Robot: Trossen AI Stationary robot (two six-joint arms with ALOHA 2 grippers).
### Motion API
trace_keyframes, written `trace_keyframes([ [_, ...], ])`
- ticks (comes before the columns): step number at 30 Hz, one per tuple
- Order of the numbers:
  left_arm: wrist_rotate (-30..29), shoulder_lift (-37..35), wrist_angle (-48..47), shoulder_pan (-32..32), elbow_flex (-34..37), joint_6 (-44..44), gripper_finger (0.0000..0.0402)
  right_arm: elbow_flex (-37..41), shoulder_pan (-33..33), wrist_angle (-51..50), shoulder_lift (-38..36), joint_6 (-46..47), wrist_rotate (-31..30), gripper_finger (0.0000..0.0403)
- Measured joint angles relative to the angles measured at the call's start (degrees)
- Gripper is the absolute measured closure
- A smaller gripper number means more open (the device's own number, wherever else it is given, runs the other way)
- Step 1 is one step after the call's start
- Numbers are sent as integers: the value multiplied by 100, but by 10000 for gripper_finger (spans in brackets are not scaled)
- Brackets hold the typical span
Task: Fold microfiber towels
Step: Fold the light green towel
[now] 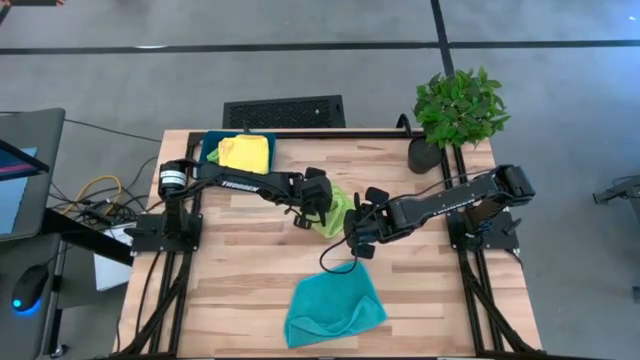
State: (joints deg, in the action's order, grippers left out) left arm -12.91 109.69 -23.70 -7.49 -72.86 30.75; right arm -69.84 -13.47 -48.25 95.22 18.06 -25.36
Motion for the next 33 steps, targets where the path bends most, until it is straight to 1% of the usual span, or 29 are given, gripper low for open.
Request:
trace_keyframes([
  [4,708,-2,71,6,-2,4,302,0,0,7,0,-1,1,223],
  [7,1386,-2,331,38,-2,6,302,0,0,15,0,0,-1,223],
  [10,1727,0,724,85,-2,27,302,0,0,24,0,-1,0,223],
  [14,1750,294,1251,159,-7,109,302,0,0,34,0,0,-1,223],
  [16,1668,547,1527,197,-13,295,302,0,0,51,0,0,0,223],
  [18,1337,774,1401,235,-37,546,302,-1,0,60,0,0,-1,223],
  [20,875,840,1389,277,-141,496,302,-2,0,38,0,-2,1,223],
  [21,762,863,1425,278,-188,431,301,-2,0,32,0,-2,-1,223],
  [25,702,806,859,265,-456,275,301,-2,10,30,0,-2,-1,223],
  [28,704,564,334,267,-692,254,301,-2,11,30,0,-2,-1,223],
  [33,715,128,-388,222,-740,3,301,-2,11,31,0,-2,-1,223],
])
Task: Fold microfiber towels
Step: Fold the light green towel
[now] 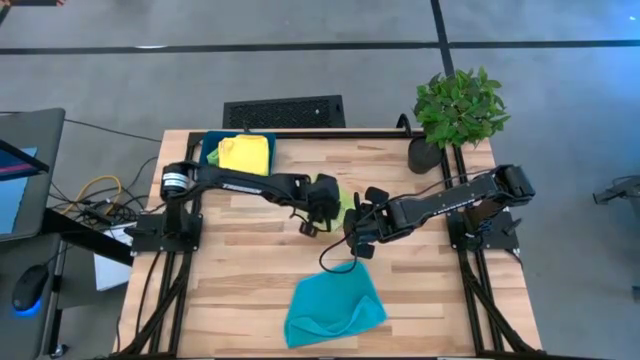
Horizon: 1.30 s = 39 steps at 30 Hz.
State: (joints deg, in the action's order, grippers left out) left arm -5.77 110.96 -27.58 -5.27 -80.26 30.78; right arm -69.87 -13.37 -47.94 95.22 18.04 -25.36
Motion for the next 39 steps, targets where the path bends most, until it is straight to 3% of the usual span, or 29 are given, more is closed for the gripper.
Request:
trace_keyframes([
  [6,160,-40,-977,-278,4,-352,301,0,-2,5,0,0,0,223],
  [10,747,-9,-856,-461,191,-362,301,0,-2,14,0,0,0,223],
  [21,1563,109,-711,-883,373,-345,301,0,-3,24,0,1,0,223],
  [39,1183,386,-493,-1076,189,-119,302,2,-11,43,0,1,0,223],
])
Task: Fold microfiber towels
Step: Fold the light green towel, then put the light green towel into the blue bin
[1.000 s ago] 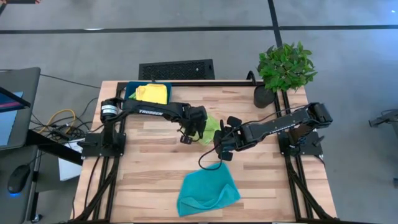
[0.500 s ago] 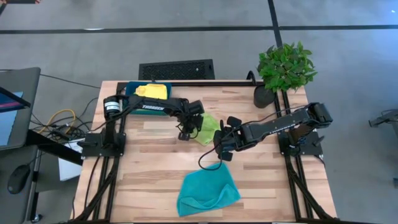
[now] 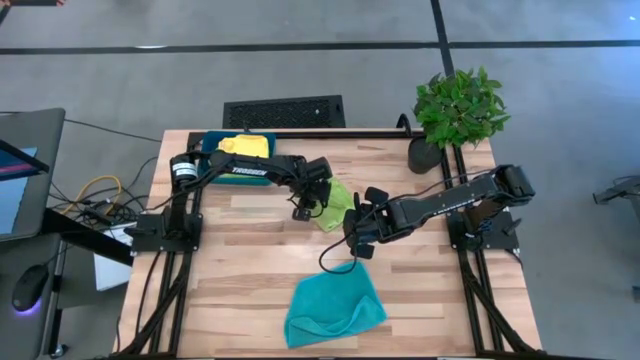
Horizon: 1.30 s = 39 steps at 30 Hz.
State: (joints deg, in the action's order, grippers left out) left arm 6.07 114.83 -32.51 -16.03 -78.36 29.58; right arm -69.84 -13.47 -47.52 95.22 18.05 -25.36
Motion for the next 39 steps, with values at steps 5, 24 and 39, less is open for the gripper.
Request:
trace_keyframes([
  [5,-81,0,178,2,-70,227,302,0,0,-1,0,-1,0,223],
  [24,-1085,72,1074,-35,-99,386,302,0,0,-5,0,61,0,223],
  [39,525,-744,-1149,-284,370,-142,302,0,0,-42,0,148,0,223],
])
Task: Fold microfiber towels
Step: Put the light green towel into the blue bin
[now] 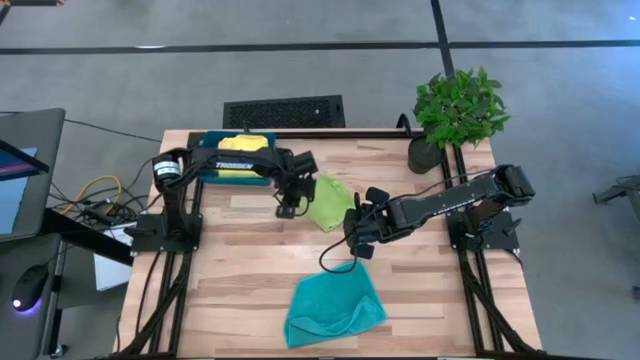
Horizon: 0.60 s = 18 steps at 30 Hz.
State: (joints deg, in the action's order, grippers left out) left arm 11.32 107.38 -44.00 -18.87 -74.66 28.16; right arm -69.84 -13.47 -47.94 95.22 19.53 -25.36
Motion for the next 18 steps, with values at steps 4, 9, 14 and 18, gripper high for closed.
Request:
trace_keyframes([
  [4,-461,6,381,92,419,153,302,0,0,0,0,-20,0,223],
  [9,-1109,6,1212,295,747,472,302,0,0,0,0,-44,0,223],
  [14,-1515,6,1399,450,748,618,302,0,0,0,0,-44,0,223],
  [18,-1737,26,1407,509,748,677,302,0,0,0,0,-44,0,223],
])
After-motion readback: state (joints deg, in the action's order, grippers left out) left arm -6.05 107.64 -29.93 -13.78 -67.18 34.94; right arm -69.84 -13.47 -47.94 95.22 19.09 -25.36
